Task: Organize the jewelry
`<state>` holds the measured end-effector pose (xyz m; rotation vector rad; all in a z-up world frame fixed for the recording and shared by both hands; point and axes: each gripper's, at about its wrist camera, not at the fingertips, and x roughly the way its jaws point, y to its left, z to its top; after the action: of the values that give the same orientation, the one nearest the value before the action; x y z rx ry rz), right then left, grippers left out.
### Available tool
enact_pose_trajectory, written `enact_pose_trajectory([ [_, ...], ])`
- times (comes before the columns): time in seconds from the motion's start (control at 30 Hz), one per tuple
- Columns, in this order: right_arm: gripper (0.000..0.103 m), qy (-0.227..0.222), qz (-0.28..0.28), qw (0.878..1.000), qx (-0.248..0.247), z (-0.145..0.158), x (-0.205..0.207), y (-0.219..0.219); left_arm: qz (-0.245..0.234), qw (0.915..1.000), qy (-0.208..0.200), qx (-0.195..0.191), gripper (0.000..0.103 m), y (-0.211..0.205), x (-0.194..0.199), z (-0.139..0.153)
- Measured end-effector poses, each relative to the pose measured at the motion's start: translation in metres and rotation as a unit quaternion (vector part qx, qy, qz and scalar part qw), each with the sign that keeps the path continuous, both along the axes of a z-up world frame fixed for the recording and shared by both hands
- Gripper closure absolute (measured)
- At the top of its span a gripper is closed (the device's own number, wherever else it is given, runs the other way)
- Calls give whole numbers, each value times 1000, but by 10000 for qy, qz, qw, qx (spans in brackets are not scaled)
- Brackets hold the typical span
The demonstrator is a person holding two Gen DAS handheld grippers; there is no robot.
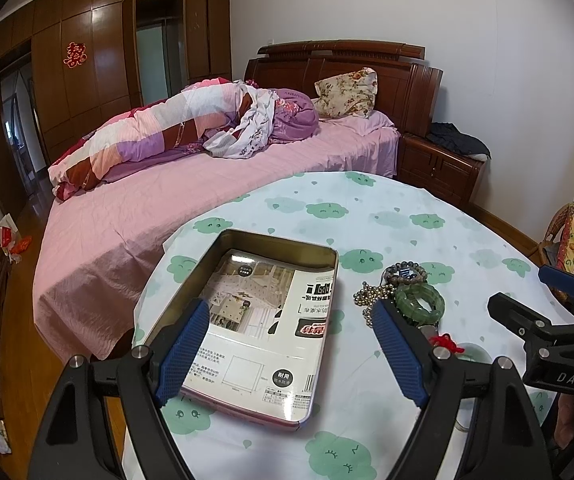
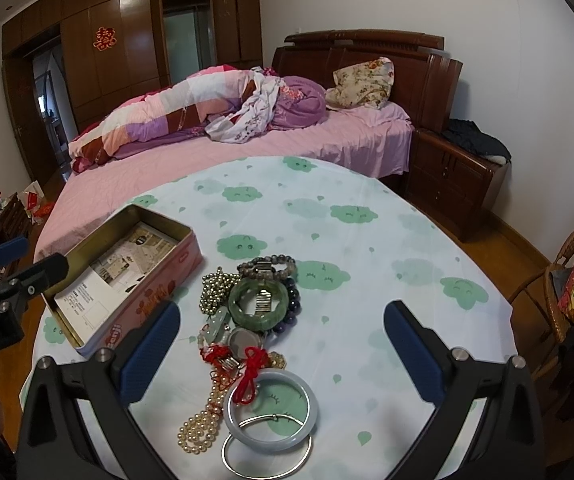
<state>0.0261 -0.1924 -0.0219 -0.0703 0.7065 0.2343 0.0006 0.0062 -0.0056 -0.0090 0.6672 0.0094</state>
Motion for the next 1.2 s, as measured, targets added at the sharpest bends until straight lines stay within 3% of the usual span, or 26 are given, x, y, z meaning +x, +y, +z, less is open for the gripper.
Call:
enact_pose_trajectory([
  [0.33,0,28,-18,10000,27,-7,0,0,-40,9999,121,34,20,-5,1,-23],
  [0.6,0,167,-196,9996,75,-18,-1,-28,-152,9990,407,119,20,-21,17,-38],
  [0.93,1,402,-597,9971,256,-36,11,-72,-869,9932,649,428,20,-82,54,-51],
  [1.2,5,525,-609,9960,398,-48,20,-91,-1160,9875,1028,287,20,-111,86,-71],
])
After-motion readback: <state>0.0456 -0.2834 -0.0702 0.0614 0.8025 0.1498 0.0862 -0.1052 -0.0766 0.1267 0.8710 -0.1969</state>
